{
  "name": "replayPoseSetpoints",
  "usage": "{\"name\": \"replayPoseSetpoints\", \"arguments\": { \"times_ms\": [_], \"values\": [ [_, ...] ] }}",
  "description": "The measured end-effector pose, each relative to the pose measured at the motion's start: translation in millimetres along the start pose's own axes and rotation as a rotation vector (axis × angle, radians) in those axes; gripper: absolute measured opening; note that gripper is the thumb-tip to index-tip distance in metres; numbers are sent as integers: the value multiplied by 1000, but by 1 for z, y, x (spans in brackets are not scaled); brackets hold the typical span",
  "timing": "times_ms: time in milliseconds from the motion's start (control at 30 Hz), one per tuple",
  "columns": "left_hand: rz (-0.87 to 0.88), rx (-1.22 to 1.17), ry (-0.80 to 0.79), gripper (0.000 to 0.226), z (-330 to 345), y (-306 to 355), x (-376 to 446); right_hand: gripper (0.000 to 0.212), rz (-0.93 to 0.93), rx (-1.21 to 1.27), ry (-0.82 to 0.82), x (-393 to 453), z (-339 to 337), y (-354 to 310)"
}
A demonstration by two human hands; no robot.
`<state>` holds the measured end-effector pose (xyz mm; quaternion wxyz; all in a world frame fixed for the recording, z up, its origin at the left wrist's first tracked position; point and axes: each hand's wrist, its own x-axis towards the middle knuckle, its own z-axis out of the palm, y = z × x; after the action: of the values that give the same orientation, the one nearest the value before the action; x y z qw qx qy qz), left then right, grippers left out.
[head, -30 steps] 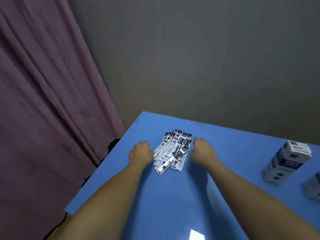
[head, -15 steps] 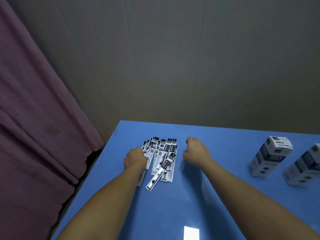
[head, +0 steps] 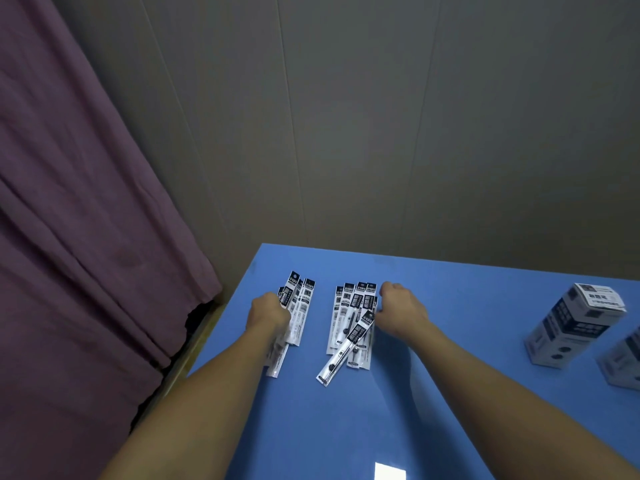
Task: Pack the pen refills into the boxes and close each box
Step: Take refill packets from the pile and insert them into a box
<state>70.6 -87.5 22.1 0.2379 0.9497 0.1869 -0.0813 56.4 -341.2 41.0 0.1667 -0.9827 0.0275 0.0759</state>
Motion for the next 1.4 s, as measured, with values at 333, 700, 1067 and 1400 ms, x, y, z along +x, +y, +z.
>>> {"name": "replayPoseSetpoints", "arguments": {
  "times_ms": [333,700,1067,1400],
  "values": [
    [4,25,-61,37,11,11,-6,41,-22,-5,0,0,-8,5],
    [8,65,-24,11,5,11,-2,35,-24,-32,-25,-1,-4,9],
    [-15,-65,-41,36,-6,-1,8,33,-7,-46,-46,1,-4,11],
    [-15,-74,-74,29,0,-2,2,32,-26,-33,-47,-3,-2,9]
  ]
}}
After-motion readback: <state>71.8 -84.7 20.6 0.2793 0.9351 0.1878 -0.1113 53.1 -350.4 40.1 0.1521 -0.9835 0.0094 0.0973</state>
